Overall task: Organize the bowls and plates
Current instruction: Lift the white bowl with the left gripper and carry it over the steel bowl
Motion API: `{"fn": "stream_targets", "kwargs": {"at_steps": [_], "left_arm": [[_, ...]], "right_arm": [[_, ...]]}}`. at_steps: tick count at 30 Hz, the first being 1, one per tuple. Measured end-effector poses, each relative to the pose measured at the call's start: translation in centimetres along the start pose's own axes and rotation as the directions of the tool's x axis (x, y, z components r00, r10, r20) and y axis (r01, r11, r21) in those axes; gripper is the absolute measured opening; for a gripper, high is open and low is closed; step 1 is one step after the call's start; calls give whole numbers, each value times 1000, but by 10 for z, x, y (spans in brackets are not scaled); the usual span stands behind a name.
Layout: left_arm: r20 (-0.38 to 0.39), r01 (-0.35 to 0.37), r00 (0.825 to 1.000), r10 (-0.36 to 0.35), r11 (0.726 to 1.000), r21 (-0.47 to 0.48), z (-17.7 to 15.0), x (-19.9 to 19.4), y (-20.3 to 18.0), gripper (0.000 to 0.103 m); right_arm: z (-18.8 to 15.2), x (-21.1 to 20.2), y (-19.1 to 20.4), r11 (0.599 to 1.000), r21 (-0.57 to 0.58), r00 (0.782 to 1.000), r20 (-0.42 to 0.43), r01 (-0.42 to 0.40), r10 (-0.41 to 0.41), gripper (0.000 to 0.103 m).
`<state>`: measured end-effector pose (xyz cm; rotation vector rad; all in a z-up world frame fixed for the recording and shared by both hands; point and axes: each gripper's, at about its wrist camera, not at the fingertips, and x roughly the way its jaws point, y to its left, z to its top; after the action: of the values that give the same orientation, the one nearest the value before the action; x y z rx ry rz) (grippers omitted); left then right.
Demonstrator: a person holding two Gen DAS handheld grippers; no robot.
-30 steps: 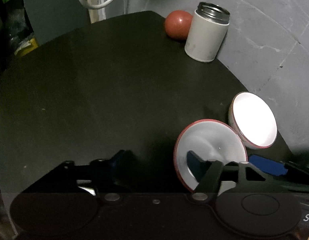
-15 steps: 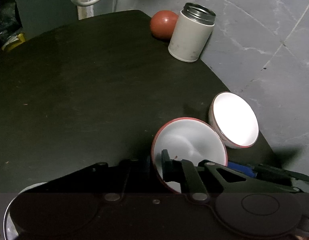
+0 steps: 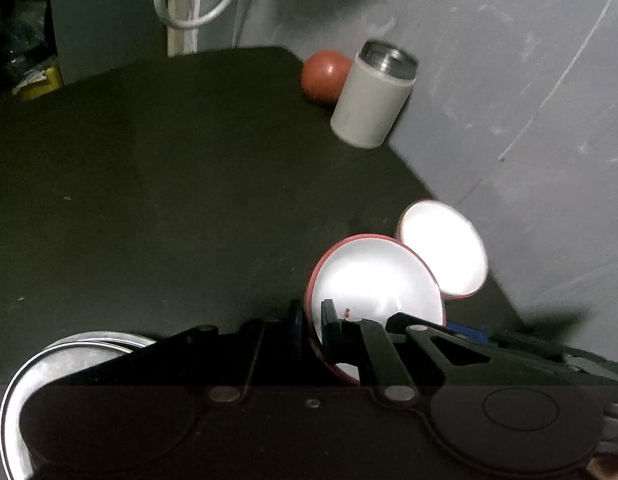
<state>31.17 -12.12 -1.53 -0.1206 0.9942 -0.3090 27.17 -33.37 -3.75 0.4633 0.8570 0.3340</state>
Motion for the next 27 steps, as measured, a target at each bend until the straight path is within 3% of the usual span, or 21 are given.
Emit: {"fn": "stream_targets", "kwargs": {"at_steps": [5, 13, 27], "left_arm": [[61, 25, 998, -25, 1000, 3, -4, -30, -9, 9], [82, 82, 994, -78, 996, -40, -26, -70, -10, 9], [-51, 149, 987, -154, 985, -91, -79, -79, -13, 9]], "right_arm": [[0, -27, 7, 998, -48, 999, 19, -32, 33, 24], [-11, -69, 20, 988, -136, 997, -34, -74, 70, 24], [-46, -101, 26, 973, -229, 989, -149, -42, 7, 24]]}}
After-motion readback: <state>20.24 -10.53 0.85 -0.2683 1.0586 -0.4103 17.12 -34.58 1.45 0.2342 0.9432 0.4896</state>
